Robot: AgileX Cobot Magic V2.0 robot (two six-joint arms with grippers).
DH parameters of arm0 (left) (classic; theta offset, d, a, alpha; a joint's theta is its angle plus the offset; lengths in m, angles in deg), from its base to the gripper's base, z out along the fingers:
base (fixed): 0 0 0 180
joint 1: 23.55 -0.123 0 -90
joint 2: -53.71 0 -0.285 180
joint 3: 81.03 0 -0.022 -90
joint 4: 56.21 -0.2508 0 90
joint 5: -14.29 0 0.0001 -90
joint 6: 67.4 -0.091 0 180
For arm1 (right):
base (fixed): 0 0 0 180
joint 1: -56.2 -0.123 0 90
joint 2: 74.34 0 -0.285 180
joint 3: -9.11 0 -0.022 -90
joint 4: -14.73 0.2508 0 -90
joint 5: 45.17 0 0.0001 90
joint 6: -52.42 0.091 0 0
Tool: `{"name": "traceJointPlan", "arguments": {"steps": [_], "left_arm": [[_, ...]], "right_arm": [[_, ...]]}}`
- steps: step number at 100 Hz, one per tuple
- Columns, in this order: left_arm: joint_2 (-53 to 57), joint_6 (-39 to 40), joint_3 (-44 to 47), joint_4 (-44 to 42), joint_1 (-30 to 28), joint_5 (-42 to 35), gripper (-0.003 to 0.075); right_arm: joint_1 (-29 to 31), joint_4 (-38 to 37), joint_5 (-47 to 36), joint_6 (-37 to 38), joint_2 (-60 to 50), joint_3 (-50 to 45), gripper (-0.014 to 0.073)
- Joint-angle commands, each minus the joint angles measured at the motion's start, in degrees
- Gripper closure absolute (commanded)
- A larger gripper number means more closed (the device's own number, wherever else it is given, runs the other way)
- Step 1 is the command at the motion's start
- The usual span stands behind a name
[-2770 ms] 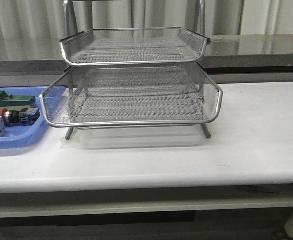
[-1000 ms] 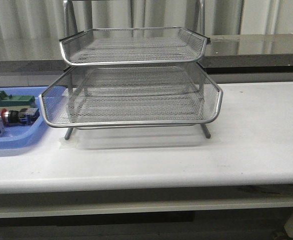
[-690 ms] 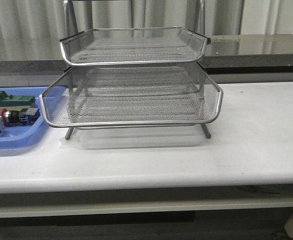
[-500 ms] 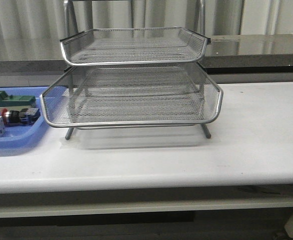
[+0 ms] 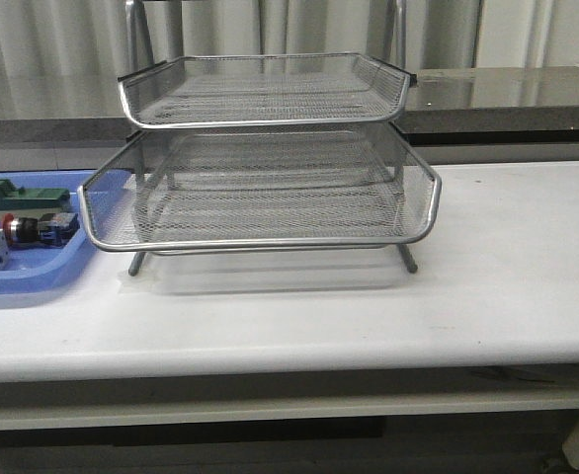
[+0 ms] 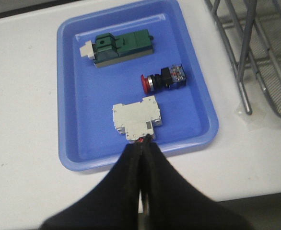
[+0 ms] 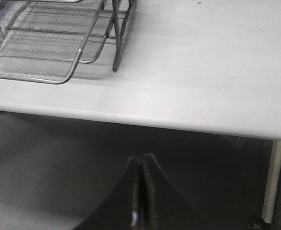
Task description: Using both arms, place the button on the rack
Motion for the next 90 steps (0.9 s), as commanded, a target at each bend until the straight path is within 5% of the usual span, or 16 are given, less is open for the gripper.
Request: {"name": "traceJointPlan", "arguments": {"steps": [1, 22, 32, 59, 90], "left_arm": [[-3.85, -4.08, -4.98, -0.39, 0.00, -1.03, 0.0741], [-12.10, -11.05, -9.13, 1.66, 0.00, 1.45, 0.0737], [-13.59, -11.46, -9.70, 1.66, 0.00, 1.71, 0.0676], [-13.68, -13.36, -9.70, 1.66, 0.00, 1.36, 0.0196], [-13.68, -18.28, -9.70, 4.23, 0.00, -5.98, 0.0193]], "right_arm": [[0.13, 0.47, -3.95, 0.01, 0.61, 1.81, 0.0664], [0.13, 0.47, -3.95, 0.01, 0.61, 1.81, 0.0664], [0.13, 0.47, -3.95, 0.01, 0.61, 1.81, 0.0664], [0.13, 0.47, -3.95, 0.01, 0.61, 1.81, 0.0664], [0.13, 0.47, -3.95, 0.01, 0.61, 1.81, 0.0664]]}}
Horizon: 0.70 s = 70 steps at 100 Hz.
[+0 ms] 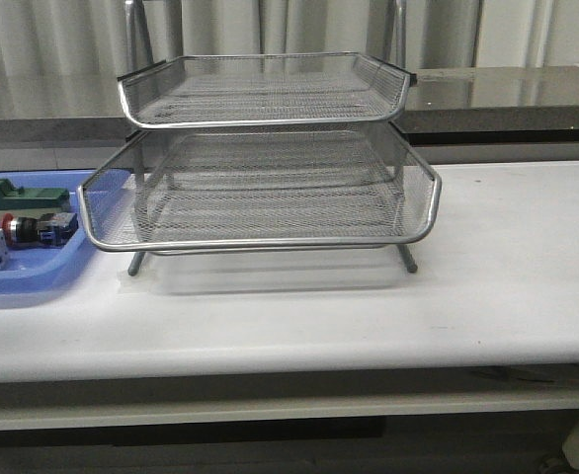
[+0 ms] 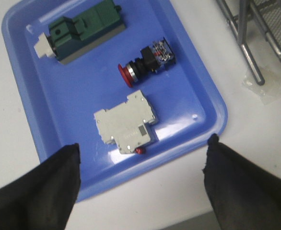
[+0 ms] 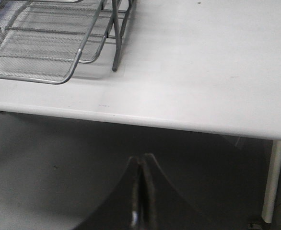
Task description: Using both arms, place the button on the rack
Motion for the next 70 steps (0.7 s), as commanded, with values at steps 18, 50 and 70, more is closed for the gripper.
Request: {"name": "traceJointPlan", "arguments": {"steps": [18, 50, 70], "left_arm": [[0.25, -10.92, -3.47, 0.61, 0.00, -9.33, 0.0192], [-13.82, -21.09, -16.75, 1.85, 0.00, 0.46, 0.0163], [-22.38, -27.47, -25.57, 2.65, 0.00, 4.18, 0.0163]], "right_arm": [[0.13, 0.47, -3.95, 0.01, 0.61, 1.81, 0.0664], [0.13, 0.47, -3.95, 0.01, 0.61, 1.81, 0.0664], [0.13, 0.47, -3.95, 0.01, 0.61, 1.81, 0.0664]]}}
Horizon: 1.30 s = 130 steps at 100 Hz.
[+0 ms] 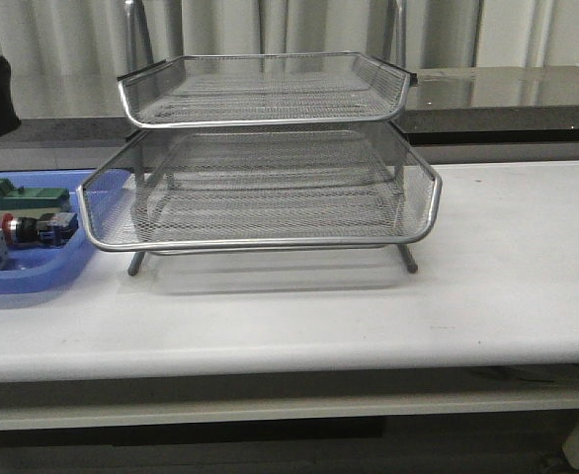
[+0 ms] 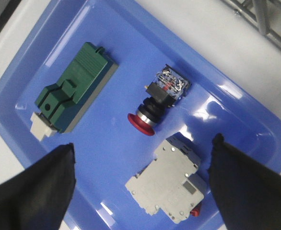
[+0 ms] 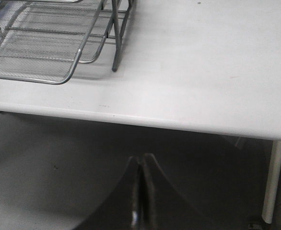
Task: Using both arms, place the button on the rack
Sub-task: 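Lower the left gripper onto the red-capped push button and grasp it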
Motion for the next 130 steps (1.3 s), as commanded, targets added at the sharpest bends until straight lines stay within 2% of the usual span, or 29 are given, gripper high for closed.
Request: {"name": "traceJointPlan", "arguments": {"steps": [1, 25, 46, 130], "left_arm": [[-0.57, -2.81, -5.22, 0.91, 0.00, -0.38, 0.0163], [-8.87, -5.78, -13.34, 0.91, 0.00, 3.62, 0.0163], [-13.03, -7.42, -16.45, 0.91, 0.00, 5.02, 0.0163], [-20.64, -7.79, -17.59, 1.17, 0.00, 1.31, 0.0164]], "right_arm": [[0.13, 0.47, -3.95, 0.01, 0.61, 1.81, 0.0664], [0.13, 0.47, -3.95, 0.01, 0.61, 1.81, 0.0664], [0.13, 0.47, -3.95, 0.01, 0.61, 1.81, 0.0664], [0.13, 0.47, -3.95, 0.01, 0.61, 1.81, 0.0664]]}}
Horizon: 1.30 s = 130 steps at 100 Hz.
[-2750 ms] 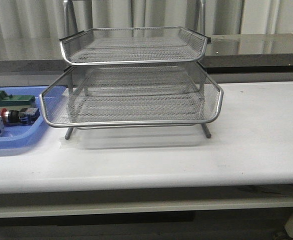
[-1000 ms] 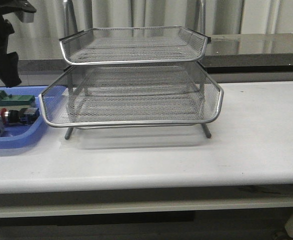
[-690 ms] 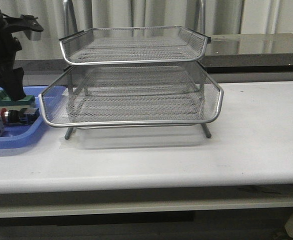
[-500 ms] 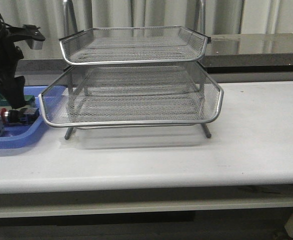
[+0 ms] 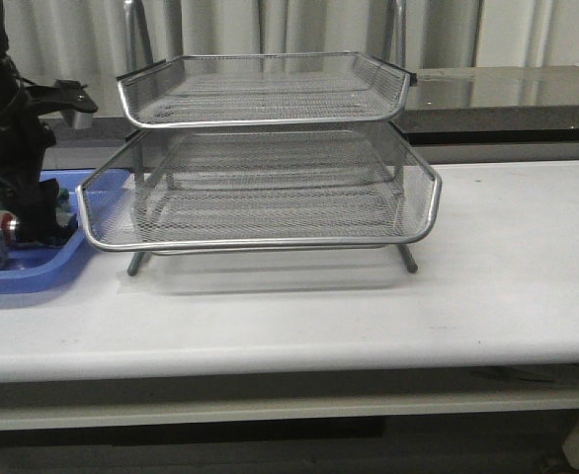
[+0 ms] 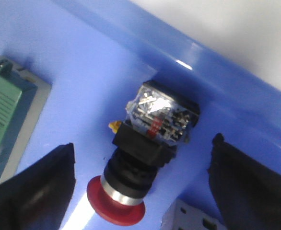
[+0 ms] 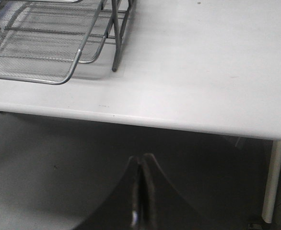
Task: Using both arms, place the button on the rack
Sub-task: 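Lower the left gripper onto the red-capped push button and grasp it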
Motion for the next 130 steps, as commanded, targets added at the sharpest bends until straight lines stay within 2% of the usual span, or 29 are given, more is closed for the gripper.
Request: {"name": "traceJointPlan", "arguments": {"steps": [1, 37, 112, 122, 130], "left_arm": [[2.88, 0.07, -2.33, 0.63, 0.00, -2.06, 0.0164], [-0.72, 0.07, -7.33, 0.63, 0.00, -0.89, 0.0164], [-1.83, 0.07, -7.34, 2.84, -1.27, 1.41, 0.0169], [-1.83, 0.07, -7.34, 2.84, -1.27, 1.41, 0.0206], [-1.83, 0.07, -7.34, 2.84, -1.27, 1.41, 0.0286]], "right_arm": [[0.13, 0.47, -3.95, 0.01, 0.61, 1.81, 0.0664], [0.13, 0.47, -3.95, 0.01, 0.61, 1.81, 0.0664], [0.13, 0.47, -3.95, 0.01, 0.61, 1.81, 0.0664], [0.13, 0.47, -3.95, 0.01, 0.61, 1.81, 0.0664], [0.13, 0.47, -3.95, 0.01, 0.61, 1.81, 0.0664]]}}
